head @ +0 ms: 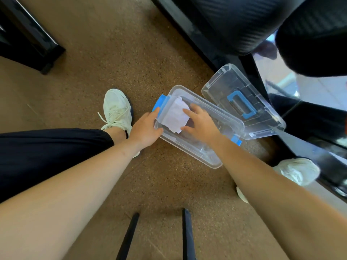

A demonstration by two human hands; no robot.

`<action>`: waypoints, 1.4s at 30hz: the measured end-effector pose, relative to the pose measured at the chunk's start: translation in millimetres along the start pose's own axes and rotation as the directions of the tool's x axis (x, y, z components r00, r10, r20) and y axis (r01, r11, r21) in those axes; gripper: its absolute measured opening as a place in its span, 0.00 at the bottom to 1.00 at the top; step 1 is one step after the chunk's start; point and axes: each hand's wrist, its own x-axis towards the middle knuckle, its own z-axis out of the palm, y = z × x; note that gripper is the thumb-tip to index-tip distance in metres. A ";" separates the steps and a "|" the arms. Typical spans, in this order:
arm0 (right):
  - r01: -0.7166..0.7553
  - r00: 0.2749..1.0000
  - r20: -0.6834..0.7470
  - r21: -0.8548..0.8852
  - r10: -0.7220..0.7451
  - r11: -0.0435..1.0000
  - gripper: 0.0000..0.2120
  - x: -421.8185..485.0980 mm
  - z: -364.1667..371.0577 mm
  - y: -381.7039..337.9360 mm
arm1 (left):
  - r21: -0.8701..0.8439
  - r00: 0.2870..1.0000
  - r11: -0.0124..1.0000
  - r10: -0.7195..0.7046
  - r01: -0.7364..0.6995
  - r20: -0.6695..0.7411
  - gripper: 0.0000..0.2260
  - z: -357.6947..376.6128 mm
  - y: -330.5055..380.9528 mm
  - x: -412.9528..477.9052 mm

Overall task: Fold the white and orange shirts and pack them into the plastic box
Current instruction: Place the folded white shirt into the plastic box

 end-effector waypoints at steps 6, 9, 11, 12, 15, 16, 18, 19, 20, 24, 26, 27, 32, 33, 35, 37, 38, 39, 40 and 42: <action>0.014 0.987 0.160 -0.044 -0.007 0.999 0.17 -95.0 -88.3 -23.1 | 0.082 0.999 0.997 -0.003 0.000 0.043 0.19 -30.8 48.2 -36.6; -0.036 0.991 0.131 0.026 0.032 0.999 0.16 -139.8 -140.8 -41.9 | -0.038 0.995 0.997 0.075 -0.073 0.064 0.14 -45.3 76.5 -60.3; -0.059 0.998 0.034 0.058 0.058 0.997 0.15 -162.9 -172.7 -57.7 | -0.112 0.989 0.985 0.137 -0.130 0.055 0.11 -54.1 99.2 -79.2; -0.062 0.997 -0.048 0.073 0.065 0.995 0.14 -174.4 -186.8 -65.9 | -0.137 0.984 0.976 0.174 -0.167 0.047 0.09 -58.9 111.4 -88.2; -0.025 0.929 -0.361 0.168 0.086 0.985 0.11 -222.1 -218.6 -85.1 | -0.193 0.954 0.936 0.299 -0.295 -0.006 0.06 -72.6 148.4 -115.1; 0.005 0.878 -0.470 0.205 0.094 0.979 0.10 -239.6 -227.3 -89.6 | -0.214 0.941 0.917 0.339 -0.336 -0.028 0.06 -77.1 159.7 -123.6; 0.072 0.736 -0.665 0.258 0.123 0.963 0.06 -274.0 -243.4 -95.5 | -0.258 0.909 0.873 0.413 -0.414 -0.060 0.07 -83.7 180.8 -141.7; 0.099 0.649 -0.747 0.270 0.143 0.958 0.05 -288.5 -251.8 -96.4 | -0.274 0.891 0.849 0.448 -0.451 -0.077 0.07 -86.5 191.5 -150.8; 0.117 0.558 -0.813 0.273 0.164 0.955 0.03 -300.6 -260.3 -95.6 | -0.284 0.873 0.828 0.478 -0.484 -0.096 0.07 -89.3 202.8 -159.9; 0.142 0.208 -0.934 0.324 0.292 0.935 0.02 -325.1 -285.1 -69.8 | -0.308 0.811 0.751 0.540 -0.584 -0.223 0.08 -98.7 255.9 -190.4; 0.142 0.113 -0.921 0.387 0.373 0.911 0.08 -326.9 -290.6 -47.3 | -0.305 0.772 0.714 0.539 -0.631 -0.335 0.07 -100.1 284.9 -201.2; 0.148 0.104 -0.904 0.425 0.414 0.893 0.13 -326.2 -293.0 -36.5 | -0.294 0.755 0.704 0.533 -0.646 -0.382 0.07 -99.2 298.7 -205.3; 0.260 0.269 -0.875 0.468 0.402 0.845 0.30 -320.6 -317.5 -9.8 | -0.320 0.743 0.696 0.465 -0.643 -0.481 0.11 -81.4 353.0 -221.8; 0.292 0.294 -0.862 0.493 0.414 0.819 0.27 -319.3 -323.8 -8.3 | -0.319 0.745 0.707 0.436 -0.631 -0.505 0.11 -77.8 360.6 -222.0; 0.297 0.298 -0.850 0.515 0.435 0.804 0.18 -315.9 -335.4 -6.8 | -0.307 0.736 0.733 0.372 -0.607 -0.566 0.09 -74.4 371.1 -218.8; 0.256 0.285 -0.862 0.490 0.419 0.833 0.06 -313.6 -342.3 -6.8 | -0.304 0.717 0.724 0.364 -0.619 -0.594 0.07 -74.7 374.5 -214.7; 0.251 0.291 -0.863 0.485 0.413 0.838 0.02 -314.4 -343.5 -7.2 | -0.315 0.712 0.703 0.383 -0.638 -0.588 0.08 -75.1 373.4 -213.4; 0.257 0.296 -0.864 0.484 0.408 0.837 0.00 -316.5 -343.9 -7.5 | -0.333 0.711 0.678 0.406 -0.655 -0.574 0.09 -75.8 370.8 -213.4; 0.259 0.300 -0.861 0.487 0.410 0.834 0.01 -320.5 -343.6 -7.2 | -0.350 0.712 0.656 0.429 -0.668 -0.556 0.09 -77.0 366.8 -215.4; 0.267 0.313 -0.854 0.498 0.415 0.825 0.03 -333.8 -340.0 -8.3 | -0.357 0.718 0.641 0.478 -0.679 -0.506 0.09 -81.4 354.9 -221.1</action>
